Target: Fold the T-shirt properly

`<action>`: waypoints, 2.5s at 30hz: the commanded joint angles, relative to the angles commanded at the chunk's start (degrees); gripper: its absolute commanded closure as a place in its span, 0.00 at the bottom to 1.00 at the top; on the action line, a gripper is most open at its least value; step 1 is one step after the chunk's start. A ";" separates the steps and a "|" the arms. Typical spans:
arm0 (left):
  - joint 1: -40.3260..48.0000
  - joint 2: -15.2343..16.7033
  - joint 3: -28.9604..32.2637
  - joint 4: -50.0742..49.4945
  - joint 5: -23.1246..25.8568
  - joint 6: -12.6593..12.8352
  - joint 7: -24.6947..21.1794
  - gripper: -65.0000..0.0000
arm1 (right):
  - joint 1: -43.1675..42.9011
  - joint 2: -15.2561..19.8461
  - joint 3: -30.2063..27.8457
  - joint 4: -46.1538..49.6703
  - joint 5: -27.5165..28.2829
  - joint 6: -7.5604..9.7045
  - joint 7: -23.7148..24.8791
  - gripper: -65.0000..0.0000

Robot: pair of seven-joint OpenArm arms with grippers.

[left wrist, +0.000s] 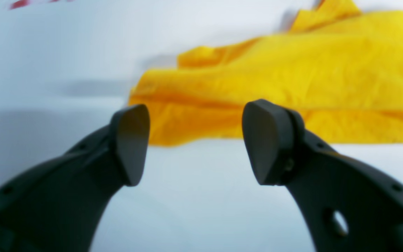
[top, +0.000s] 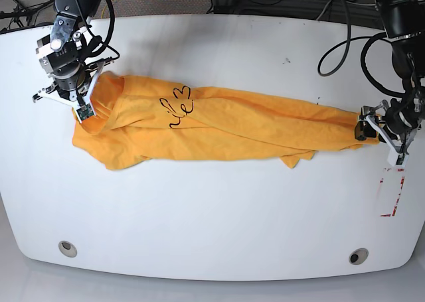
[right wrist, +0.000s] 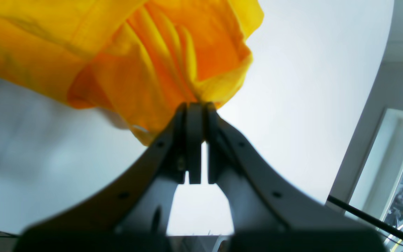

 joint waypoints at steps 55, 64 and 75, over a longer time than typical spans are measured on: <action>-1.39 2.27 2.29 -15.04 10.15 -0.53 -8.37 0.37 | -0.54 -0.51 0.45 0.36 -0.17 0.00 -0.03 0.99; -4.15 1.89 3.20 -17.86 8.72 -0.08 -8.73 0.36 | -0.46 -0.05 0.42 0.17 -0.12 0.00 -0.21 1.00; -5.10 1.67 3.15 -18.13 8.04 -0.20 -8.91 0.36 | -0.61 -0.01 0.53 0.23 -0.19 0.00 -0.20 1.00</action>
